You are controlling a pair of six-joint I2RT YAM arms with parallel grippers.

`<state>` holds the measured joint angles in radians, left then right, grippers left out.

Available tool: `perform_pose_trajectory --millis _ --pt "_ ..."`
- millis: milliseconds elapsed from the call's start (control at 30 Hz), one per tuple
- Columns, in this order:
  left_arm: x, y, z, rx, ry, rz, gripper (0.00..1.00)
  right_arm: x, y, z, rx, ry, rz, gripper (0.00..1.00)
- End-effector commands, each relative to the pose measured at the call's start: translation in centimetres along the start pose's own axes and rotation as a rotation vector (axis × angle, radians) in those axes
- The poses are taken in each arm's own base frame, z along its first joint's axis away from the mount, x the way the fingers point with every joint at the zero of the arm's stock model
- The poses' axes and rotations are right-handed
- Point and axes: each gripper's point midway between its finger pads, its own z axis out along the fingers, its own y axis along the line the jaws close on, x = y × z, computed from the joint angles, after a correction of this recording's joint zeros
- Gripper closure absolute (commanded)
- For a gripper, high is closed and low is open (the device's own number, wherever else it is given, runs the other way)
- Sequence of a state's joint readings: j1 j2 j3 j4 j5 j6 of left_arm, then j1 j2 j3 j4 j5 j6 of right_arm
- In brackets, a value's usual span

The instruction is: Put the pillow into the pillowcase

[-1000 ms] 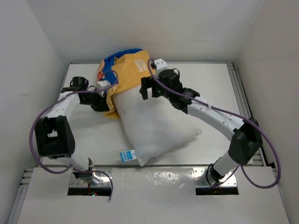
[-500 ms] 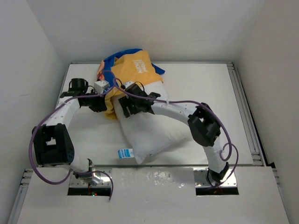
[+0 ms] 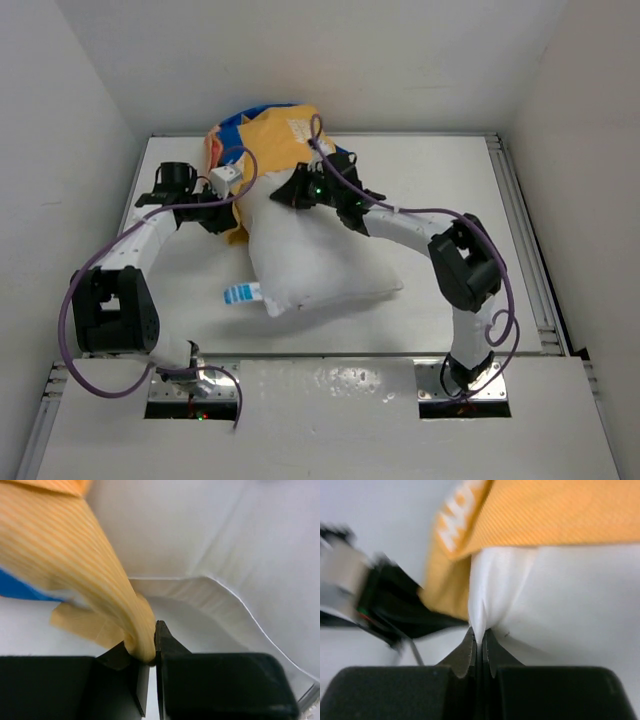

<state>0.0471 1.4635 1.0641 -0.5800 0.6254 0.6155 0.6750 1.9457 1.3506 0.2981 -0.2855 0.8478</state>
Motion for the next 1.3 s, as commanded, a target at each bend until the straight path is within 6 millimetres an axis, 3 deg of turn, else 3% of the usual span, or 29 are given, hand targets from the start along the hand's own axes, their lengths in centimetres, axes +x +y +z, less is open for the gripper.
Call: perform_pose_trajectory --millis 0,67,167,267,300,367,400,467,500,533,567,633,733,833,867,900,933,967,1000,1033,1067,1100,1167,1200,1233,1267 --pt "-5.4 -0.3 -1.3 -0.003 -0.128 0.115 0.94 -15.7 13.6 -7.9 -0.464 -0.509 -0.012 1.0" --pt "-6.5 -0.2 -1.5 0.003 -0.149 0.13 0.94 -17.7 13.3 -8.5 -0.406 -0.607 -0.018 1.0" --pt "-8.5 -2.1 -1.2 0.068 -0.181 0.169 0.97 -17.3 11.8 -7.2 -0.309 -0.626 -0.022 1.0" --pt "-10.2 -5.0 -1.7 0.195 -0.224 0.217 1.0 -16.6 7.8 -5.9 -0.123 -0.679 0.077 1.0" --pt "-10.6 -5.8 -2.0 0.229 -0.237 0.237 1.0 -16.3 5.5 -5.3 -0.008 -0.696 0.115 1.0" --pt "-11.2 -8.4 -2.8 0.339 -0.262 0.298 1.0 -16.0 4.1 -4.7 0.079 -0.704 0.145 1.0" --pt "-11.4 -9.4 -3.1 0.38 -0.271 0.321 1.0 -15.7 2.4 -4.4 0.165 -0.708 0.154 1.0" --pt "-11.8 -12.2 -4.5 0.5 -0.317 0.4 1.0 -15.6 1.7 -3.4 0.229 -0.699 0.132 1.0" --pt "-12.3 -12.9 -5.3 0.531 -0.347 0.433 1.0 -14.4 -0.6 -2.5 0.331 -0.659 0.103 1.0" --pt "-12.4 -13.4 -5.6 0.553 -0.379 0.505 1.0 -14.8 -0.6 -2.2 0.352 -0.659 0.099 1.0" --pt "-11.9 -14.4 -6.3 0.596 -0.383 0.485 1.0 -13.7 -1.9 -1.8 0.401 -0.622 0.095 1.0" --pt "-11.3 -14.6 -6.1 0.605 -0.372 0.478 1.0 -12.1 -3.6 -1.2 0.441 -0.596 0.11 1.0" --pt "-9.0 -14.2 -5.4 0.601 -0.324 0.422 1.0 -10.3 -4.5 -1.0 0.464 -0.557 0.093 1.0" --pt "-7.0 -13.5 -5.2 0.587 -0.287 0.385 0.99 -7.9 -2.8 0.0 0.421 -0.463 -0.027 1.0" --pt "-6.6 -12.8 -5.2 0.563 -0.275 0.37 0.94 -7.0 -1.5 0.5 0.374 -0.423 -0.079 0.99" --pt "-6.2 -12.3 -5.3 0.544 -0.263 0.36 0.84 -6.3 -1.0 0.8 0.343 -0.378 -0.143 0.9" --pt "-6.0 -11.8 -5.5 0.523 -0.254 0.349 0.58 -5.4 -0.2 0.9 0.294 -0.33 -0.175 0.75" --pt "-5.6 -10.7 -6.1 0.482 -0.236 0.342 0.41 -4.4 2.0 0.9 0.175 -0.25 -0.245 0.39" --pt "-5.5 -10.3 -6.6 0.465 -0.232 0.355 0.28 -3.9 2.7 0.5 0.134 -0.21 -0.295 0.24" --pt "-5.4 -10.0 -7.2 0.45 -0.228 0.376 0.05 -3.3 3.1 -0.1 0.114 -0.174 -0.342 0.05" --pt "-5.5 -9.1 -7.8 0.414 -0.226 0.379 0.0 -1.6 2.8 -0.9 0.124 -0.086 -0.381 0.01" --pt "-6.5 -8.4 -8.7 0.372 -0.243 0.403 0.0 -2.0 3.7 -2.3 0.124 -0.073 -0.452 0.01" --pt "-9.0 -6.9 -10.0 0.294 -0.292 0.433 0.0 -1.1 2.0 -4.4 0.169 -0.002 -0.503 0.01" --pt "-9.9 -6.6 -10.4 0.278 -0.307 0.434 0.0 -2.3 2.7 -6.3 0.162 -0.033 -0.512 0.01" --pt "-11.1 -6.2 -10.7 0.275 -0.331 0.402 0.0 -2.2 0.5 -7.5 0.205 -0.022 -0.501 0.01" --pt "-12.8 -5.7 -10.7 0.272 -0.35 0.403 0.0 -3.1 0.2 -8.6 0.218 -0.053 -0.484 0.01"
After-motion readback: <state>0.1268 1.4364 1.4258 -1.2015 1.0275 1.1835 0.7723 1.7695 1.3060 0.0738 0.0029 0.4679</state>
